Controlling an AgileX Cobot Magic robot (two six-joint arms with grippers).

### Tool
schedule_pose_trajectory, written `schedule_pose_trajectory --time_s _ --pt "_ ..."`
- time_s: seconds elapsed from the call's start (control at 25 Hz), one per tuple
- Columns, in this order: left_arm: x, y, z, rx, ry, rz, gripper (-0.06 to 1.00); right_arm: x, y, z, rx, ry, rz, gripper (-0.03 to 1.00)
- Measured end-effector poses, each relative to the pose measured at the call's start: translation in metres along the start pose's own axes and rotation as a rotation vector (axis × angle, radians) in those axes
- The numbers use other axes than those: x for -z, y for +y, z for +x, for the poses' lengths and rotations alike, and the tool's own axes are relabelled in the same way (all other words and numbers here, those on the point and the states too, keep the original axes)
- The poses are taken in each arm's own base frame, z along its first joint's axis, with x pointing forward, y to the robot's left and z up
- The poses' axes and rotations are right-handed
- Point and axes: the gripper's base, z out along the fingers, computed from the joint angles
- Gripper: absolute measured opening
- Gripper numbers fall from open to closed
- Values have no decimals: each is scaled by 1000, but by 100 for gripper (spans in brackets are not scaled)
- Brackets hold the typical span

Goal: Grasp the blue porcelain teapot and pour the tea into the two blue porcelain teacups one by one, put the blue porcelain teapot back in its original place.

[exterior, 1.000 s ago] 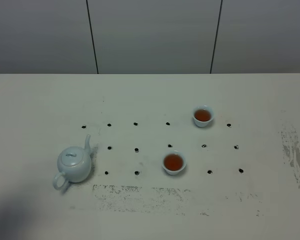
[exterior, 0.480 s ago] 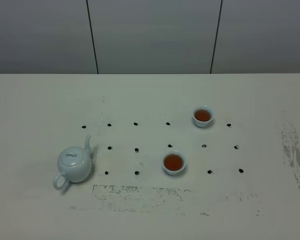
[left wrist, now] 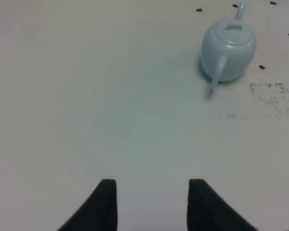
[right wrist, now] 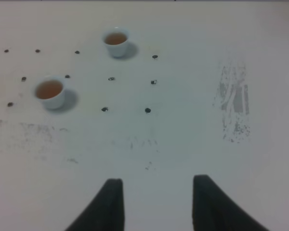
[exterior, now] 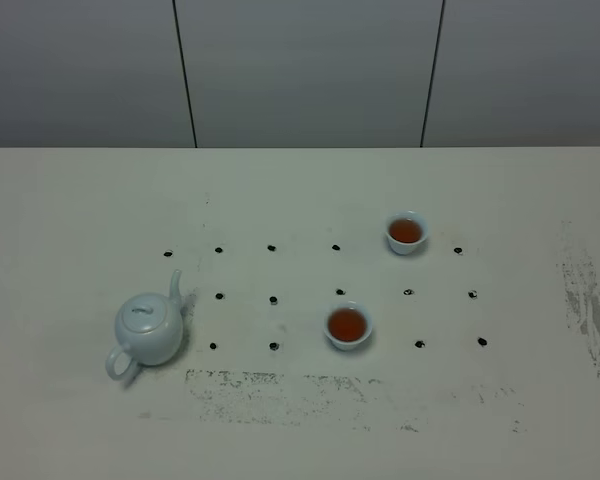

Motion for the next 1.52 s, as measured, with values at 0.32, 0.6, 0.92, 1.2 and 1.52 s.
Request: schedule_pose_trajectory --time_s 0.32,0.6,0.92,1.2,1.52 --pt "0 0 0 0 1 -1 33 0 0 0 0 0 0 33" --pt "0 0 0 0 1 -1 33 0 0 0 0 0 0 33" --pt "0 0 0 0 1 -1 33 0 0 0 0 0 0 33" --pt "0 0 0 0 1 -1 33 0 0 0 0 0 0 33" --pt "0 0 0 0 1 -1 33 0 0 0 0 0 0 33"
